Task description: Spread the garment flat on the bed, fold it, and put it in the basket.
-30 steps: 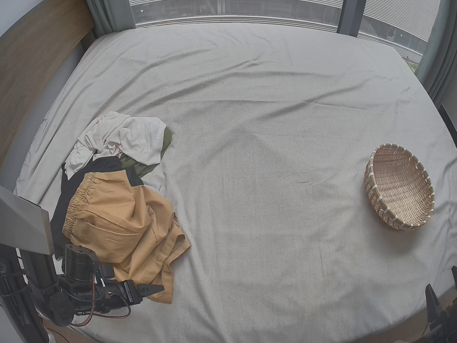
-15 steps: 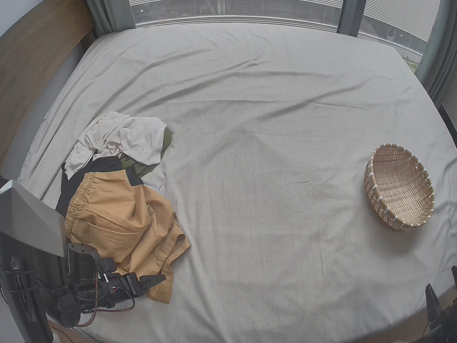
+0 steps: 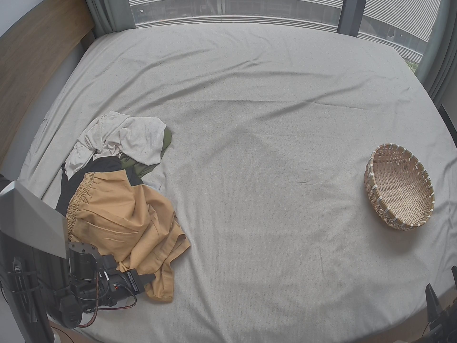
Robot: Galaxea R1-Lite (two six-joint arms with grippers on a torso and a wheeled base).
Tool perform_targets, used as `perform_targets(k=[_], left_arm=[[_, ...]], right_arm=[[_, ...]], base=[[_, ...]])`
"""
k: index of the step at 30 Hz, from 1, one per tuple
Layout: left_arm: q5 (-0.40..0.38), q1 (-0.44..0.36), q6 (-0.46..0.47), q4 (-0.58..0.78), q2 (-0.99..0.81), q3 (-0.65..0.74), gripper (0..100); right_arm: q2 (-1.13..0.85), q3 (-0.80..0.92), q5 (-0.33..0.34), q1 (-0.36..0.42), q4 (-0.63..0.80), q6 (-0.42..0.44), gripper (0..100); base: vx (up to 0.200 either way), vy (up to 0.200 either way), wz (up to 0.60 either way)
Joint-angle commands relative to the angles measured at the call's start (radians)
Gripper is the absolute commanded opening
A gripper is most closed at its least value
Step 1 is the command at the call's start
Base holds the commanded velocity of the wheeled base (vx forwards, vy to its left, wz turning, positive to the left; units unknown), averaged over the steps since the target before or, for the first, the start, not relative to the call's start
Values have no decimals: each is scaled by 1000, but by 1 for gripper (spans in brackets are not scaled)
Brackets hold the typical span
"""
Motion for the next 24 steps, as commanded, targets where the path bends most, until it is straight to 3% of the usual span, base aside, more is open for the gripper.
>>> perform_targets(k=[1, 12, 13, 17, 24], left_arm=[[0, -1, -1, 0, 1, 18, 0], [12, -89, -15, 0, -24, 18, 0], [17, -132, -64, -1, -27, 18, 0], [66, -182, -139, -1, -36, 8, 0], [110, -236, -151, -1, -63, -38, 0]], right_arm=[[-15, 18, 1, 0, 0, 0, 100], [-15, 18, 0, 0, 2, 1, 100], [-15, 18, 0, 0, 2, 3, 100], [-15, 18, 0, -1, 2, 1, 100], [-15, 18, 0, 0, 2, 1, 100]], base=[[0, 0, 0], [0, 0, 0], [0, 0, 0], [0, 0, 0], [0, 0, 0]])
